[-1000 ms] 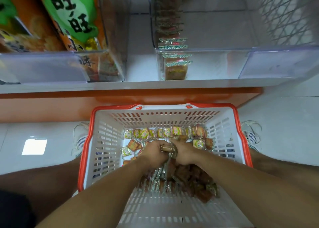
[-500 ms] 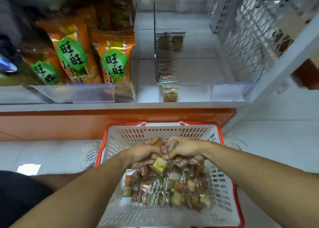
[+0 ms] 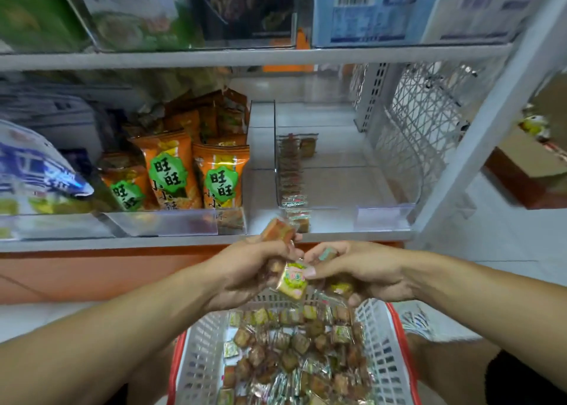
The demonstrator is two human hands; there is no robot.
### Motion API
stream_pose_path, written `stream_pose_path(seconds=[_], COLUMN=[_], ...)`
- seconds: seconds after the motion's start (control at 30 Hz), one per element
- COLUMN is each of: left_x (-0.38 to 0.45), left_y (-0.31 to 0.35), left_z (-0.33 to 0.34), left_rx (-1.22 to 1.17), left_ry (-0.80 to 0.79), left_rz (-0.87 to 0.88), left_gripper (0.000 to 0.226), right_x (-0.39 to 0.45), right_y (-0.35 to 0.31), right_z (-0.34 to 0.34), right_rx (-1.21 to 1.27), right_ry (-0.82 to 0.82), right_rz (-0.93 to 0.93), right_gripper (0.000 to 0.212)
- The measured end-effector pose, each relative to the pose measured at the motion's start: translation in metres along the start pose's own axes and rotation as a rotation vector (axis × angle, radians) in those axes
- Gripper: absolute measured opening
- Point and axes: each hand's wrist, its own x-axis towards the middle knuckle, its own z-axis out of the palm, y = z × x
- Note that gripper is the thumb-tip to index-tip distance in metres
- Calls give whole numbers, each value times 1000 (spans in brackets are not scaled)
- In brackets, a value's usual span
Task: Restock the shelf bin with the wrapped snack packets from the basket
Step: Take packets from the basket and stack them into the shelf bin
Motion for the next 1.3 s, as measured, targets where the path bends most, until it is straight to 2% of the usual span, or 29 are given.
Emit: stream_pose_path(seconds=[0.2, 0.33, 0.53, 0.7, 0.83, 0.97, 1.13, 1.3], left_x=[-23, -20, -18, -18, -21, -27, -31, -31], left_y=[23, 28, 37, 34, 32, 30, 27, 24], left_z=[17, 19, 7, 13, 24, 36, 41, 36], left_rx=[-40, -207, -274, -335, -440, -453, -469, -392], left_ry=[71, 165, 350, 410, 342, 268, 118, 49], left_rz=[249, 282, 344, 324, 284, 236, 150, 171], left_gripper=[41, 48, 45, 55, 47, 39, 61, 58], right_x=[-9, -9, -14, -22, -22, -23, -24, -24], right_y=[-19, -25, -24, -19, -13, -12, -15, -18], right_z=[10, 12, 8, 22, 36, 41, 41, 39], right_rx=[80, 99, 50, -15, -96, -72, -33, 100], right_ry=[159, 229, 412, 264, 243, 247, 268, 218], right_rz=[-266, -386, -610, -736, -748, -757, -749, -649], right_gripper=[44, 43, 42, 39, 35, 35, 33, 41])
